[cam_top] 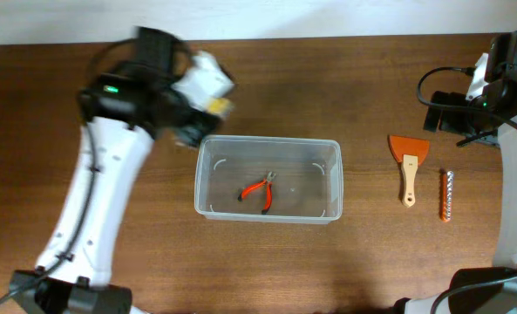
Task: Pack container
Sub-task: 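Lift the marker pack and lower it into the container, release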
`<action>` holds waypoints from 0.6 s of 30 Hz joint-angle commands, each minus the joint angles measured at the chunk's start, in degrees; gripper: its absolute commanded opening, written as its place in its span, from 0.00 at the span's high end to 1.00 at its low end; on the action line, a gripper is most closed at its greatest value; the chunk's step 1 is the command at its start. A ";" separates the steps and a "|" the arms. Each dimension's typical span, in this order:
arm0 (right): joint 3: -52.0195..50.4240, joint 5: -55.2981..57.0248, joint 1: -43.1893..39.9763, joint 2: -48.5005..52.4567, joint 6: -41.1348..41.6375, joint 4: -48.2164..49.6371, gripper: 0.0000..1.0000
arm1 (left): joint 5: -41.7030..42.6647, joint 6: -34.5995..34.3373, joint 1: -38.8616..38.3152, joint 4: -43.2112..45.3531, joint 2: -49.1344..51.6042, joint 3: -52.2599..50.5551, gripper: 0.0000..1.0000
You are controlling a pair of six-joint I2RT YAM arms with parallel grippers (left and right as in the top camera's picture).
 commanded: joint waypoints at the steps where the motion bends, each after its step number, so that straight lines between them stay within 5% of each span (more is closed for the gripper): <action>1: 1.27 -0.17 -0.09 -1.27 0.20 0.04 0.01 | 6.05 10.03 -8.13 -0.90 1.81 -2.19 0.98; 15: 1.27 -1.03 -0.09 -1.27 0.20 0.00 0.01 | 0.00 10.95 -15.34 -0.66 18.69 -8.90 0.97; 18: 1.27 -1.27 -0.09 -1.27 0.20 0.00 0.01 | 0.00 10.95 -15.34 -0.68 20.46 -8.90 0.62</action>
